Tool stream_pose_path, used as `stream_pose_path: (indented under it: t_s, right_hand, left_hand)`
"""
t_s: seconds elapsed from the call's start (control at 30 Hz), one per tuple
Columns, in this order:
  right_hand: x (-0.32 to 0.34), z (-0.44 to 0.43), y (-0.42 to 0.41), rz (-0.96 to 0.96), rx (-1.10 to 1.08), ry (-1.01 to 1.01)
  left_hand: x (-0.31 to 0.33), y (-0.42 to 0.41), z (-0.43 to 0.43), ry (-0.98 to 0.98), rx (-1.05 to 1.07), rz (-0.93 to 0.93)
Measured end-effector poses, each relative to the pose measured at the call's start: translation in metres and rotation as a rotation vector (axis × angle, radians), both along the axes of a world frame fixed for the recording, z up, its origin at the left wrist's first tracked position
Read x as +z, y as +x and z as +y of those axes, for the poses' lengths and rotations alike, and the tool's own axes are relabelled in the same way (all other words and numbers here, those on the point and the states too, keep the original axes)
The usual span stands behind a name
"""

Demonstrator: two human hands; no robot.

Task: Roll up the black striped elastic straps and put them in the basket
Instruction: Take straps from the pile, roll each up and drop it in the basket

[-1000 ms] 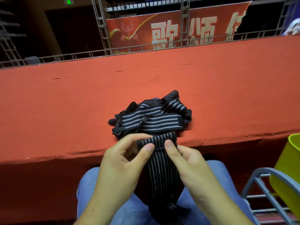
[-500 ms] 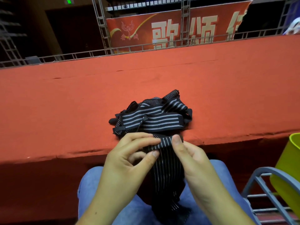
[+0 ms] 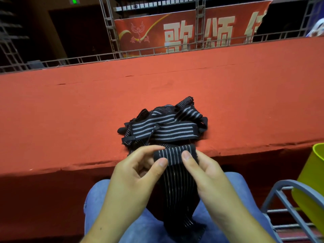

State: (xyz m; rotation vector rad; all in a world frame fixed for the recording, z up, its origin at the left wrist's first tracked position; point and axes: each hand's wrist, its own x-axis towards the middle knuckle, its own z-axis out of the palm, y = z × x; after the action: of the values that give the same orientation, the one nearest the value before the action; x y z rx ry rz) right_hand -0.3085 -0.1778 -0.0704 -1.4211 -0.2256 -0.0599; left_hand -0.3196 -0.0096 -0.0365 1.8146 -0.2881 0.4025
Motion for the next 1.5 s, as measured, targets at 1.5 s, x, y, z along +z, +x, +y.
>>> stream_pose_path:
  t_s: [1.5]
  right_hand:
    - [0.001,0.001,0.000,0.044,0.083,0.136]
  left_hand:
    - [-0.017,0.001,-0.001,0.006,-0.195,0.019]
